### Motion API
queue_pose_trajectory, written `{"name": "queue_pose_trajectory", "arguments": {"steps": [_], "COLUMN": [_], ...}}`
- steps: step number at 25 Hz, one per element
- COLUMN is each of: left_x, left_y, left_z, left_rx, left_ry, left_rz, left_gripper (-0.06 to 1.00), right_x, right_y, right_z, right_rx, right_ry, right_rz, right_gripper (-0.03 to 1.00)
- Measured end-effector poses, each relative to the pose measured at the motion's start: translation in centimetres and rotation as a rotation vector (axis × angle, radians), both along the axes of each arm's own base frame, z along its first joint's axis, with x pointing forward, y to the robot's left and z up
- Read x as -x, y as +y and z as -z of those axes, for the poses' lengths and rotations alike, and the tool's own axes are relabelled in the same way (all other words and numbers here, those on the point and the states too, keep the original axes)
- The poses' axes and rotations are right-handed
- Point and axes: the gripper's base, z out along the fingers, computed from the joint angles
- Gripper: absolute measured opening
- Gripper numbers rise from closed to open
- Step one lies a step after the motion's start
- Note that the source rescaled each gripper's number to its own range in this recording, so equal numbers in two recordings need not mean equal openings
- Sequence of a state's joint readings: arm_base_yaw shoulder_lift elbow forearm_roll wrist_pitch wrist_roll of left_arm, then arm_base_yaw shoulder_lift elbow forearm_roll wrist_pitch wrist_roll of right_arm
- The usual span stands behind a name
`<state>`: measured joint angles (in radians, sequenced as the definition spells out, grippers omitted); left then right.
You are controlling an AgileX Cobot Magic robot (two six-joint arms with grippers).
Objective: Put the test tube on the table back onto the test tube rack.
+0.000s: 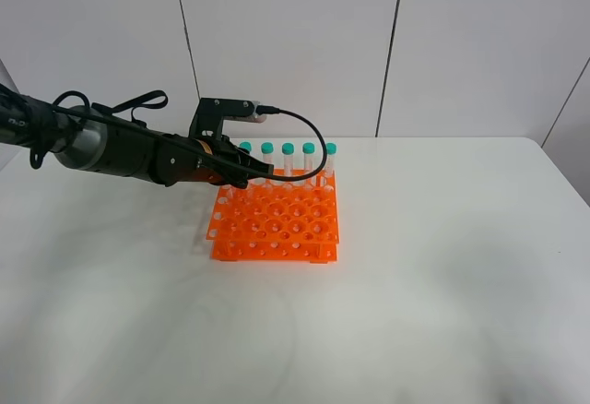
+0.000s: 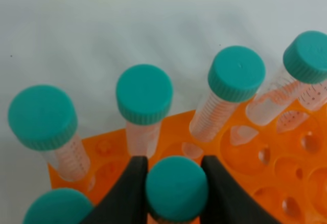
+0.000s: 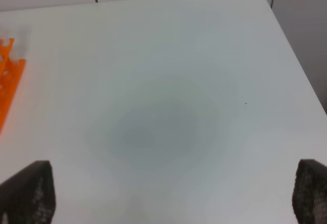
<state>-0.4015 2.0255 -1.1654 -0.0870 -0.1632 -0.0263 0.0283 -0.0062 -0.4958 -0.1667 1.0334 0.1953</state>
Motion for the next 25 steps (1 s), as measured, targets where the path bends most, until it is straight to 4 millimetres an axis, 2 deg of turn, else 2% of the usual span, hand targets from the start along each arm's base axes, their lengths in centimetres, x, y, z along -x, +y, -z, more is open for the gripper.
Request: {"name": "queue_pose_trajectory", "arguments": {"steps": [3,7,9,20,25], "left_x": [0.0,0.3,0.4,0.7,1.1], "left_y": [0.0,0.1,0.1,-0.2,-0.5], "left_z": [0.0,0.5,0.6,0.7,-1.1], "left_rx": [0.001,-0.016,-0.024,-0.037,-0.023], "left_ry": [0.000,0.032,0.035,0.063,0.043], "left_rz": [-0.001,0.006,0.013,0.026,0.035], "left_gripper": [0.05,0.25,0.29,0.33,0.33], "right_x": [0.0,0.0,0.0,0.0,0.0], "right_y": [0.0,0.0,0.0,0.0,0.0], "right_z": [0.0,0.0,0.0,0.0,0.0], "right_rx": [0.000,0.000,0.000,0.000,0.000], "right_ry": [0.000,0.000,0.000,0.000,0.000], "right_rz": [0.000,0.000,0.000,0.000,0.000], "right_gripper": [1.00,1.00,1.00,1.00,1.00]}}
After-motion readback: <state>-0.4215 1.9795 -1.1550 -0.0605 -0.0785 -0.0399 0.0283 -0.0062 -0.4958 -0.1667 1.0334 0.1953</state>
